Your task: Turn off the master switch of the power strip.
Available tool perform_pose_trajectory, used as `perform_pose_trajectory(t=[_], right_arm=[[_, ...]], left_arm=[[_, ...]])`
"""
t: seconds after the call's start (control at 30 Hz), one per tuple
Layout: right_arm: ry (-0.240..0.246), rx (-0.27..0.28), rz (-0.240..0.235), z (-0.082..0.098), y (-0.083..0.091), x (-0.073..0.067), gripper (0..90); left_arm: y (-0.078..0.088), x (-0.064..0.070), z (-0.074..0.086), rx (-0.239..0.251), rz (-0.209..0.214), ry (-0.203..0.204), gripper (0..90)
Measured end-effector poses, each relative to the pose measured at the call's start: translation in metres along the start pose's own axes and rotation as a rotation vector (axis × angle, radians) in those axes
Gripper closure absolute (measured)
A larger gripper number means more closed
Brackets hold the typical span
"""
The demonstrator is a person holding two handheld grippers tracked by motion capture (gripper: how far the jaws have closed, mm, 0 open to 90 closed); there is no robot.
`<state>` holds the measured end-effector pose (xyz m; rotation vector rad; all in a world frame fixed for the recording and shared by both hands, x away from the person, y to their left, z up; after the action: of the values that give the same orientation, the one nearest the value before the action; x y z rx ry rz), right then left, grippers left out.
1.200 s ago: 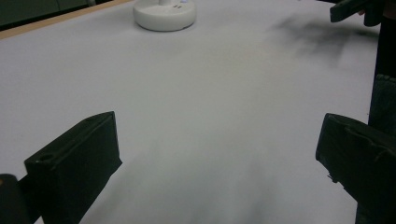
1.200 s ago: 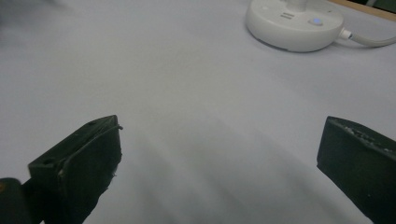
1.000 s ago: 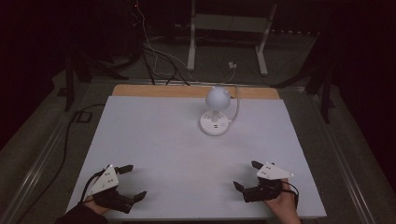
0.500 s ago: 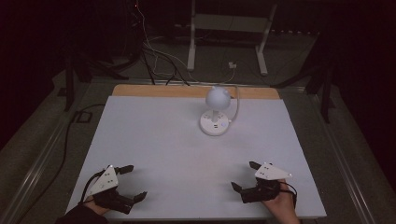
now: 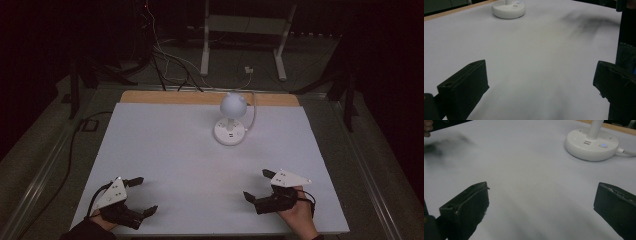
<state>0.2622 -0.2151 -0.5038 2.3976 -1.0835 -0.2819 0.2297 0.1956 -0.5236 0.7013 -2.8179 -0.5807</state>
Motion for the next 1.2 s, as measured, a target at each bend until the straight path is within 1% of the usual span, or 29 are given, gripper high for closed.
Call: perform_pose_trajectory(t=[0.13, 0.23, 0.67, 0.87, 0.97, 1.07, 1.17, 1.2], right_arm=[[-0.006, 0.003, -0.004, -0.004, 0.0, 0.001, 0.0], [0.004, 0.011, -0.004, -0.011, -0.001, 0.002, 0.0], [0.005, 0.034, -0.013, -0.033, -0.006, 0.007, 0.1], [0.014, 0.041, -0.007, -0.044, -0.011, 0.01, 0.1], [0.029, 0.049, 0.01, -0.049, -0.012, 0.013, 0.7], [0.031, 0.061, 0.016, -0.056, -0.014, 0.016, 0.7], [0.034, 0.062, 0.018, -0.059, -0.016, 0.018, 0.7], [0.031, 0.065, 0.02, -0.063, -0.018, 0.02, 0.6]], left_arm=[[0.0, 0.0, 0.0, -0.001, -0.001, 0.001, 0.2], [0.0, 0.0, 0.0, 0.0, 0.0, 0.002, 0.2], [0.0, 0.0, 0.0, -0.002, 0.001, 0.002, 0.3], [0.0, 0.0, 0.0, -0.001, 0.002, 0.005, 0.2], [0.0, 0.0, 0.0, 0.001, 0.006, 0.007, 0.2], [0.0, 0.0, 0.0, 0.0, 0.006, 0.009, 0.2], [0.001, 0.0, 0.0, 0.001, 0.007, 0.011, 0.3], [0.001, 0.0, 0.0, 0.0, 0.005, 0.011, 0.3]])
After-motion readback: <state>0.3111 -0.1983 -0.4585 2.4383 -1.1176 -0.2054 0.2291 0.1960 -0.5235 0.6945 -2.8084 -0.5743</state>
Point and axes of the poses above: each handheld gripper's, and its own axes: y roughly backward along the jaws, z roughly out of its underside, x roughly to its right, the point moved 4 cm from there along -y, roughly forward along the jaws, and after that the axes turned 6 degrees about z, right-handed, at the moved point
